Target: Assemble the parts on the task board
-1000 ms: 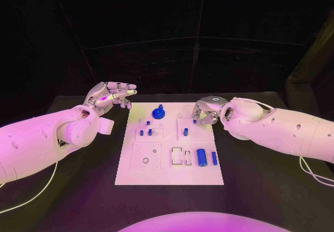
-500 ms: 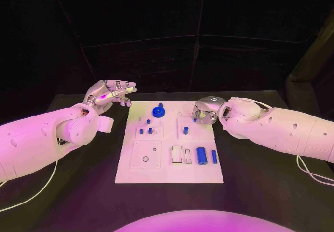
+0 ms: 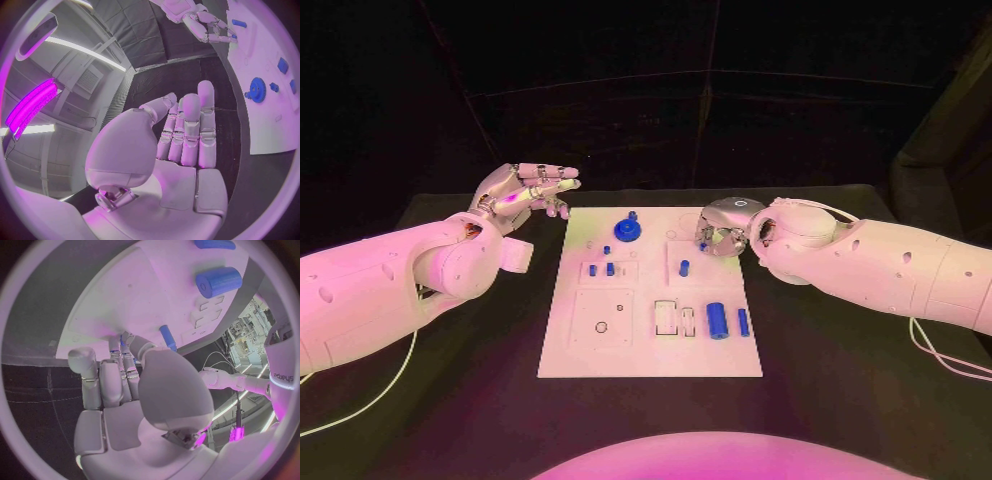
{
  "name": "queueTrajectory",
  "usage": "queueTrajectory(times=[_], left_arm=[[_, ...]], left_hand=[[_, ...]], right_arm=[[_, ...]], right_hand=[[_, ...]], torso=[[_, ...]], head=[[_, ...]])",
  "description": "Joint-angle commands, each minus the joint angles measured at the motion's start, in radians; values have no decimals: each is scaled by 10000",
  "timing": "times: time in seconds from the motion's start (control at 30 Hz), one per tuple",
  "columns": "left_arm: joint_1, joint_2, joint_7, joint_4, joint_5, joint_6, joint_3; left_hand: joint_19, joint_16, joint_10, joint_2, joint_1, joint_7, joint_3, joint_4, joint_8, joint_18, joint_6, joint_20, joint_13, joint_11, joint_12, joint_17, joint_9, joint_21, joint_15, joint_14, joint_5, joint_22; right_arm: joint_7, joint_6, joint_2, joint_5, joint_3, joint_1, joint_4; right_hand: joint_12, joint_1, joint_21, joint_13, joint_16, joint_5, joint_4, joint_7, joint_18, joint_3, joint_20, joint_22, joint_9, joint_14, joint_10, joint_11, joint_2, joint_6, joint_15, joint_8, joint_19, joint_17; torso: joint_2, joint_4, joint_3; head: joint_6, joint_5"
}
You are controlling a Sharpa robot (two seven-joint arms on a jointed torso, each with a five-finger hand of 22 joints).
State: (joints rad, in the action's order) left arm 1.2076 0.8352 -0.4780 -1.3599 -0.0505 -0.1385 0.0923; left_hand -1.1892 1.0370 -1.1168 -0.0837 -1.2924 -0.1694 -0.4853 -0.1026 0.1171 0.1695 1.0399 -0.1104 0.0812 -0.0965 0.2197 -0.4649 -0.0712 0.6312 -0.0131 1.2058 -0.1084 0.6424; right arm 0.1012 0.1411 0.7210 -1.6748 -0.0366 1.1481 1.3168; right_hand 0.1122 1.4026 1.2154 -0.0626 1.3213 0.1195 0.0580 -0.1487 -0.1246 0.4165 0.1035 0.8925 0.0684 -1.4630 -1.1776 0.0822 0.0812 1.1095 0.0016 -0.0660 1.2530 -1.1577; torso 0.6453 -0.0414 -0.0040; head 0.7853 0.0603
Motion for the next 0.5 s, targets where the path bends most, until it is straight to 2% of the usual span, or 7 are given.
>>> queueTrajectory(times=[0.03,0.2,0.3,0.5], left_arm=[[14,18,-76,-1,73,36,-8],[15,48,-47,-13,73,36,-8],[15,53,-33,-20,73,36,-8],[16,63,-19,-28,73,25,-8]], left_hand=[[52,-54,11,43,-68,-27,43,-34,69,139,65,5,-5,-22,36,23,1,-44,16,-85,-25,-20],[49,-58,23,56,-111,-31,48,-65,77,139,59,10,-8,-24,58,39,4,-53,17,-93,-21,-27],[49,-58,23,56,-111,-31,48,-65,77,139,59,10,-8,-24,58,39,4,-53,17,-93,-21,-27],[45,-61,37,71,-159,-35,54,-100,87,139,56,15,-13,-26,86,57,7,-61,19,-100,-8,-33]], right_arm=[[-15,-385,-17,114,-24,-22,10],[13,-399,-11,184,-24,-22,24],[53,-378,-15,200,-24,-21,10],[236,-156,-16,210,-24,-21,-13]], right_hand=[[-46,-130,53,-6,-47,0,7,-25,-46,89,-4,5,-15,-339,-68,6,26,-6,-42,5,82,28],[-52,-150,54,-5,-44,9,14,-25,-46,122,-3,6,-15,-339,-71,8,45,-6,-42,5,81,27],[-33,-246,100,-19,-9,49,27,-1,-37,349,-13,78,6,-349,-184,-22,38,98,-58,-37,114,0],[60,-223,231,-43,27,-153,99,98,-7,798,-92,278,56,-366,-501,-128,-210,437,-148,-147,217,3]], torso=[[1,4,-5],[11,-8,-1],[-5,-11,-5],[-4,3,-2]], head=[[16,-8],[12,-2],[20,13],[30,8]])
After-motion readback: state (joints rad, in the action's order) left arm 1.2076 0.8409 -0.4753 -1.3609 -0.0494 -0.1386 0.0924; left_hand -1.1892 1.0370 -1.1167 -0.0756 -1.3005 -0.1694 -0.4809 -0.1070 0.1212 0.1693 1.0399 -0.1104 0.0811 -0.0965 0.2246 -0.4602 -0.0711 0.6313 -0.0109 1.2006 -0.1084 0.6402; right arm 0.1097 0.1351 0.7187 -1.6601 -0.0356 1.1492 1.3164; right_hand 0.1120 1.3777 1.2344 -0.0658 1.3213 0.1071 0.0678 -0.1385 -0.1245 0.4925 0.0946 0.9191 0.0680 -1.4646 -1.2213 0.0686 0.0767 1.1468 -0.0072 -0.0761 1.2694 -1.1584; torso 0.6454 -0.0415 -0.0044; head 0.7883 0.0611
